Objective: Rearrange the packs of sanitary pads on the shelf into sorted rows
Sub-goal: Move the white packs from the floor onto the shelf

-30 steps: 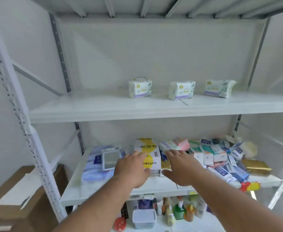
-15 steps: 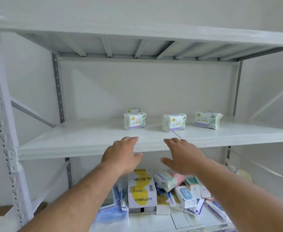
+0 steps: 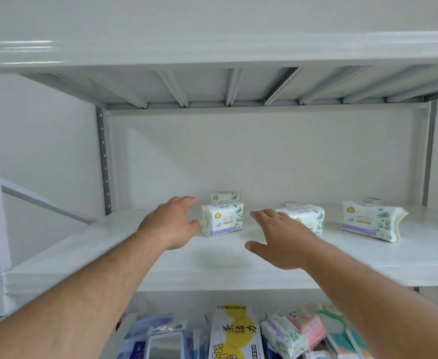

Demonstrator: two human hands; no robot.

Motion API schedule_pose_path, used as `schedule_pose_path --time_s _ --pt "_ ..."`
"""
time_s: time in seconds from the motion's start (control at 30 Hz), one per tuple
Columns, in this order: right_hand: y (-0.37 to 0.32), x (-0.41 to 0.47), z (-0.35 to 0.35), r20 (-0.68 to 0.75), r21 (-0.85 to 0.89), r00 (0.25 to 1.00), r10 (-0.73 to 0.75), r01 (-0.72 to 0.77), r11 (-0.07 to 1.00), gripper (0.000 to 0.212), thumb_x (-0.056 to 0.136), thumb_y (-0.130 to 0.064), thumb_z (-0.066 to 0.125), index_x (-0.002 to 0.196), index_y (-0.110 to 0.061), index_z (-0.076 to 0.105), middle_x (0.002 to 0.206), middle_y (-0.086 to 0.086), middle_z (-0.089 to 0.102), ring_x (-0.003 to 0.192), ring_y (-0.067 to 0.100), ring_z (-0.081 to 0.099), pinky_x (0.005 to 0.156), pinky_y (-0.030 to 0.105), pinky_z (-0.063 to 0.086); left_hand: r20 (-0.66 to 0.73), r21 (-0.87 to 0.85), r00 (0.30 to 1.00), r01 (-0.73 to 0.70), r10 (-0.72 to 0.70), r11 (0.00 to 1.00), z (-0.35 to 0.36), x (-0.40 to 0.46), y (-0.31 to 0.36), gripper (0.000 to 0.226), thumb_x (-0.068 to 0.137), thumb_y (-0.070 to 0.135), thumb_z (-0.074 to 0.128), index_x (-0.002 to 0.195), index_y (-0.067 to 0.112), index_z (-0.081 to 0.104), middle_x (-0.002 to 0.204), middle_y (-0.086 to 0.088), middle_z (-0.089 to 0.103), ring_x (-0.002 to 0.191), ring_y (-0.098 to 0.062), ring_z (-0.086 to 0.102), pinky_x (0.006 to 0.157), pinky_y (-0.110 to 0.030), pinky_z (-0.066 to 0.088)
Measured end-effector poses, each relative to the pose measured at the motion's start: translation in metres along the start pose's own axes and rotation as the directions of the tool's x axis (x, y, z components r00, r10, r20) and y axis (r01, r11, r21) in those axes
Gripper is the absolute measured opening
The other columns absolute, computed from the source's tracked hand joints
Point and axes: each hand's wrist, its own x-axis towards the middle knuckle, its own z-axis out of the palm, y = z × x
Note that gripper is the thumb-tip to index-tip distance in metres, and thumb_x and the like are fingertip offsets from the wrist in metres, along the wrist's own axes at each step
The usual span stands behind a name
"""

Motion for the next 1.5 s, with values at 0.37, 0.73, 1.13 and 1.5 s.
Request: schedule_pose_path --time_s 0.37,0.73,1.13,1.5 --pt "0.022 0.113 0.04 0.029 0.109 1.0 -0.006 0.002 0.994 0.077 0.092 -0.06 0.051 0.154 -0.027 0.021 0.155 -0.006 0.032 0.14 0.022 0.033 0.11 0.036 0.035 0.053 -0.047 0.999 0.006 -0.003 0.999 0.032 0.134 -0.036 0.063 0.093 0.047 0.054 0.15 0.034 0.029 0.157 0.007 0.027 0.139 -0.016 0.037 0.111 -0.033 0.035" --pt "0.037 0.202 0.074 0.113 0.118 0.994 -0.004 -0.009 0.993 0.093 0.083 -0.07 0.056 0.157 -0.033 0.014 0.164 -0.016 0.012 0.15 0.008 0.009 0.121 0.033 0.017 0.225 -0.174 0.964 -0.102 0.141 0.979 0.106 0.292 -0.06 0.068 0.091 0.041 0.062 0.15 0.031 0.031 0.157 0.002 0.029 0.141 -0.017 0.036 0.112 -0.034 0.036" --pt "0.051 0.212 0.07 0.149 0.037 0.988 0.041 -0.047 0.998 0.072 0.08 -0.07 0.06 0.142 -0.038 0.041 0.131 -0.012 0.044 0.123 0.011 0.043 0.102 0.036 0.043 0.4 -0.109 0.895 -0.168 0.198 0.98 0.173 0.37 -0.036 0.09 0.082 0.046 0.073 0.153 0.026 0.023 0.155 0.001 0.032 0.128 -0.021 0.048 0.105 -0.034 0.043" --pt "0.058 0.223 0.078 0.266 0.211 0.959 0.096 -0.155 0.965 0.077 0.077 -0.057 0.075 0.137 -0.032 0.033 0.127 -0.013 0.043 0.105 0.012 0.051 0.082 0.031 0.044 0.518 -0.245 0.834 -0.064 0.187 0.967 0.171 0.376 -0.046 0.075 0.069 0.035 0.087 0.132 0.028 0.047 0.111 0.005 0.063 0.096 -0.012 0.064 0.07 -0.026 0.058"
